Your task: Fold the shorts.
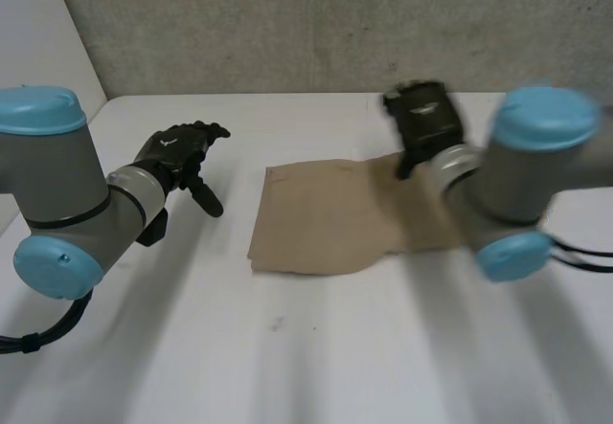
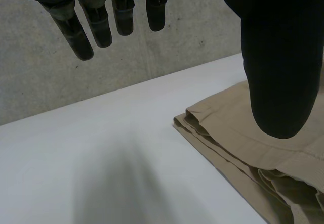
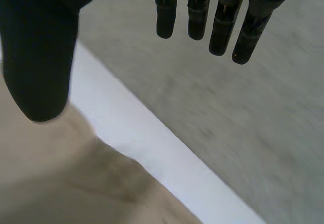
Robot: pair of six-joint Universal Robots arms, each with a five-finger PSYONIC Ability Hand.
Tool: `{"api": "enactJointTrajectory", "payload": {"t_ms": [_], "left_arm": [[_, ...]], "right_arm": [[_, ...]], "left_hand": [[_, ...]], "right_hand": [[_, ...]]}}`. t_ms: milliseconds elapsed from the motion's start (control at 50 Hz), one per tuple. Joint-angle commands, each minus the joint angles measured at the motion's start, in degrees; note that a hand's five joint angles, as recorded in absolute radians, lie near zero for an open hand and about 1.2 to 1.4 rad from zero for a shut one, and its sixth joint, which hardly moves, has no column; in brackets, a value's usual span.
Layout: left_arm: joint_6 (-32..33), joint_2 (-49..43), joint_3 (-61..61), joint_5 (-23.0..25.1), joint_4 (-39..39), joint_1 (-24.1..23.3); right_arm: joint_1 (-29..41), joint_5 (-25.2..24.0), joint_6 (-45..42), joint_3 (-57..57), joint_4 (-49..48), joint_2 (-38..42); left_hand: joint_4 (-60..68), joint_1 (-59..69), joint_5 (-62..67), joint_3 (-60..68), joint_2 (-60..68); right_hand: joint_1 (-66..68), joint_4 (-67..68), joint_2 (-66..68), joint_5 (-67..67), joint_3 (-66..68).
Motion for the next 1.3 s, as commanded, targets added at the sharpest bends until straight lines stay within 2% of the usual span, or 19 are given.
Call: {"api": "enactJointTrajectory", "payload": {"t_ms": [20, 120, 240, 420, 540, 640, 680, 920, 1020, 1080, 1120, 1300], "left_arm": [[0.0, -0.1, -0.4, 0.1, 0.1, -0.1], [0.0, -0.1, -0.7, 0.1, 0.2, -0.4], [0.0, -0.3, -0.8, 0.1, 0.2, -0.7], [0.0, -0.6, -0.8, 0.1, 0.4, -0.7], [0.0, -0.7, -0.8, 0.1, 0.4, -0.7], [0.0, -0.8, -0.8, 0.1, 0.4, -0.7], [0.0, -0.8, -0.9, 0.1, 0.4, -0.7], [0.0, -0.6, -1.6, 0.1, 1.1, -0.6], [0.0, -0.1, -1.5, 0.1, 1.1, -0.5], [0.0, 0.1, -1.5, 0.1, 1.2, -0.5], [0.0, 0.2, -1.5, 0.1, 1.2, -0.4], [0.0, 0.7, -1.5, 0.0, 1.2, -0.4]], "right_arm": [[-20.1, -14.5, 8.6, 9.9, 2.6, -4.0], [-25.1, -18.5, 1.7, 14.5, 1.9, -2.8], [-27.6, -19.0, -7.4, 15.2, 2.4, -0.1], [-27.6, -18.4, -8.9, 14.8, 1.9, 3.0], [-27.8, -18.4, -8.9, 14.5, -0.4, 3.9], [-27.9, -18.4, -8.6, 14.5, -2.6, 4.1], [-27.9, -18.4, -8.6, 14.5, -3.1, 4.0], [-27.5, -17.8, -9.2, 13.7, -3.4, 4.3], [-27.0, -16.5, -14.7, 12.8, -3.2, 0.0], [-23.7, -15.7, -20.3, 12.1, -2.8, -3.8], [-18.5, -15.6, -23.8, 10.9, -3.0, -4.9], [-0.3, -17.0, -35.5, 7.4, -3.3, -3.2]], "left_hand": [[-1.6, -1.4, -2.5, -2.0, -1.4], [-1.4, -1.2, -2.4, -1.9, -1.3], [-1.6, -1.4, -2.5, -2.0, -1.4], [-1.6, -1.4, -2.5, -2.0, -1.4], [-1.6, -1.4, -2.5, -2.0, -1.4], [-1.6, -1.4, -2.5, -2.0, -1.4], [-1.7, -1.6, -2.7, -2.2, -1.6], [-1.7, -1.6, -2.7, -2.2, -1.6], [-1.8, -1.6, -2.7, -2.3, -1.7], [-1.7, -1.6, -2.7, -2.2, -1.6], [-1.7, -1.6, -2.7, -2.2, -1.6], [-1.8, -1.6, -2.7, -2.3, -1.7]], "right_hand": [[2.7, 1.1, 0.8, 1.2, 1.5], [15.4, 13.9, 13.6, 14.0, 14.3], [17.1, 15.6, 15.3, 15.7, 16.0], [21.0, 19.5, 19.2, 19.6, 19.8], [30.3, 28.7, 28.4, 28.8, 29.1], [49.4, 47.9, 47.6, 48.0, 48.2], [63.5, 62.0, 61.7, 62.1, 62.3], [64.3, 62.8, 62.5, 62.9, 63.2], [64.3, 62.8, 62.5, 62.9, 63.2], [64.3, 62.8, 62.5, 62.9, 63.2], [64.3, 62.8, 62.5, 62.9, 63.2], [64.3, 62.8, 62.5, 62.9, 63.2]]}}
